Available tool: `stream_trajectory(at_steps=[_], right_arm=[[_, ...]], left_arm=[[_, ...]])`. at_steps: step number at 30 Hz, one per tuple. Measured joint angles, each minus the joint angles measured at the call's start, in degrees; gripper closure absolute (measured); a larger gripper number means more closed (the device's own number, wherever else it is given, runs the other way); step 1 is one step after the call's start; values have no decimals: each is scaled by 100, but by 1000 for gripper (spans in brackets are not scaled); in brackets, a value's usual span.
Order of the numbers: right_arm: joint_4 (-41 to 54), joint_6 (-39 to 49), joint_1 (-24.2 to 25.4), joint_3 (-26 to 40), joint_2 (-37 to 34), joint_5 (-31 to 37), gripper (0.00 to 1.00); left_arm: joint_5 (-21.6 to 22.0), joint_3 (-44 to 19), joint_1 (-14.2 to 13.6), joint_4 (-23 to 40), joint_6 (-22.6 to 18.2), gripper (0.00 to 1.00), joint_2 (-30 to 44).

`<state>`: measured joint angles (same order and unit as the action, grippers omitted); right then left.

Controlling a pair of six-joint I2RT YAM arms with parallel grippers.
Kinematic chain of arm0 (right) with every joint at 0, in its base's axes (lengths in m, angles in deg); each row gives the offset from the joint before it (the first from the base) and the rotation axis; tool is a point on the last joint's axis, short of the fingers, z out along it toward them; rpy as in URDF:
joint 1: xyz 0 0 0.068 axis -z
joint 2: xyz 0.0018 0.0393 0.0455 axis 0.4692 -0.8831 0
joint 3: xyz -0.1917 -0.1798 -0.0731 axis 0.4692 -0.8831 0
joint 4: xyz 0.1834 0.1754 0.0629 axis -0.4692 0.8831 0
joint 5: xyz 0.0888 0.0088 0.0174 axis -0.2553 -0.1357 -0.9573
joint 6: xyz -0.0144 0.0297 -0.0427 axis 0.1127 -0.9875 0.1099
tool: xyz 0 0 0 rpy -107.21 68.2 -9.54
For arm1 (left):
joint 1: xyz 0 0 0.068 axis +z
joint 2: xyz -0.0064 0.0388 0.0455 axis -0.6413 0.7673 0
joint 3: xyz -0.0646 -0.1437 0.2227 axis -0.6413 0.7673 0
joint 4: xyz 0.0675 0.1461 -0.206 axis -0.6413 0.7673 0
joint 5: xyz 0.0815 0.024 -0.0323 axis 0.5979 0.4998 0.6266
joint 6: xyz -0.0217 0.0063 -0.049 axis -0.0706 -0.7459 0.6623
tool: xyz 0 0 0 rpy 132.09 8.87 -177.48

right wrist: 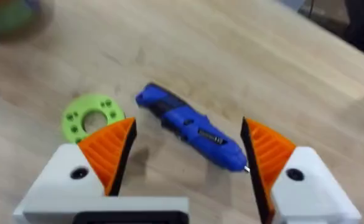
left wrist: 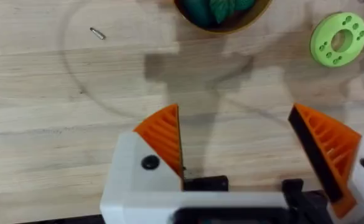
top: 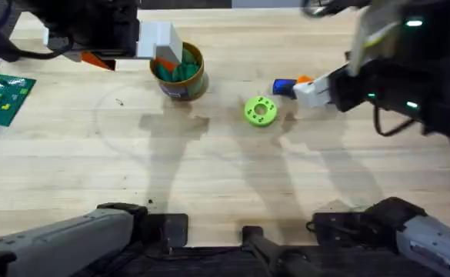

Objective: Pick up the gripper from the table and insert it into the empty holder that is missing its gripper. Then pick up a screw, insert it into the mounting hole, and use the screwdriver to tighten it. Finally, clean up the table by picking up the vegetable and placing it into the bucket.

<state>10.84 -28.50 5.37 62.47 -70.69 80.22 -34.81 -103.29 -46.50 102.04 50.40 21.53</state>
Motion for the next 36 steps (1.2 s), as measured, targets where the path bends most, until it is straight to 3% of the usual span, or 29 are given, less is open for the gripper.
stream_trajectory(at_steps=[6, 11, 16, 36], right_arm=[[10, -375, -38, 1, 1303, -1, 19], [325, -545, -39, 7, 1943, -2, 19], [453, -962, -39, 7, 2031, -4, 19], [453, -962, -39, 7, 2031, -4, 19]], left_arm=[[-81, 0, 0, -1, -22, 8, 0], [-174, 0, 0, -1, -24, 8, 0], [-190, 0, 0, -2, -26, 8, 0], [-190, 0, 0, -2, -26, 8, 0]])
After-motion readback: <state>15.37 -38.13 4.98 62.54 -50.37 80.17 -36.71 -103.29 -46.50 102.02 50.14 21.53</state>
